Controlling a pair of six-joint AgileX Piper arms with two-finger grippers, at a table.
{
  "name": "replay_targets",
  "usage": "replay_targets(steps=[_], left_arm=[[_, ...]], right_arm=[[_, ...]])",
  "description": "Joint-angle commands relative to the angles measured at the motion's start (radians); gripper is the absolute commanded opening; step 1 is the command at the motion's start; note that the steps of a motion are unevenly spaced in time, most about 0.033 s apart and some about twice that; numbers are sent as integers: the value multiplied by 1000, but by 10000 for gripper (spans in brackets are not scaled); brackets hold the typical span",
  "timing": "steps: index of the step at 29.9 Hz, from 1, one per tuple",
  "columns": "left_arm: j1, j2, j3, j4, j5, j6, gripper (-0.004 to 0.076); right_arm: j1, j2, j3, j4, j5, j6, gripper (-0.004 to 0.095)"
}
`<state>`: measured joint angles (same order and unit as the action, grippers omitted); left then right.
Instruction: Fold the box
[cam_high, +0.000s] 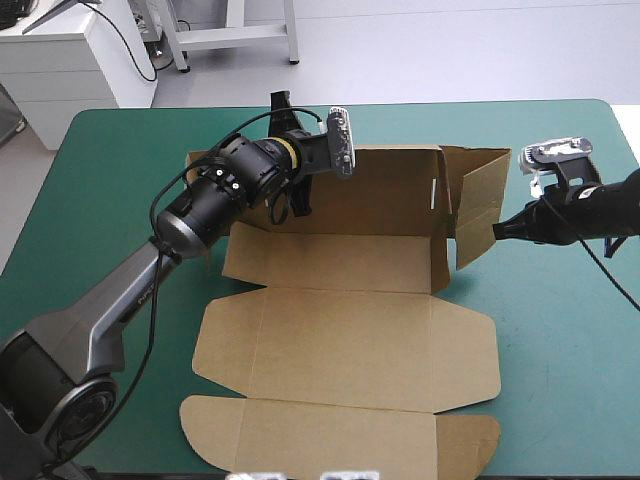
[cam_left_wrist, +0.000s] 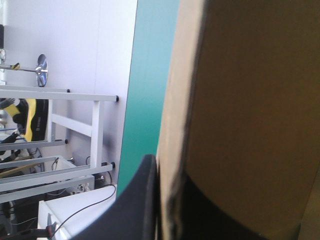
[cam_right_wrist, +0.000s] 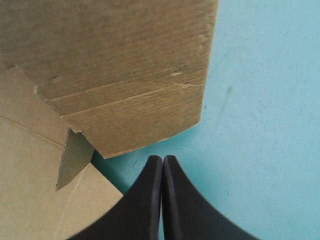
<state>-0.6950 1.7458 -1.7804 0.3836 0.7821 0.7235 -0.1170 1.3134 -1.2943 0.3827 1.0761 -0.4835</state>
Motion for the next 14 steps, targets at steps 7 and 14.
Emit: replay_targets(steps=[7,14], left_arm=[[-157,-57,73,525,-79,-447,-8],[-241,-60,231,781,-91,-678,-8]], right_arm=[[-5,-26,-29,26,-41,55,-19],[-5,-28,-54,26,-43,95,-19]])
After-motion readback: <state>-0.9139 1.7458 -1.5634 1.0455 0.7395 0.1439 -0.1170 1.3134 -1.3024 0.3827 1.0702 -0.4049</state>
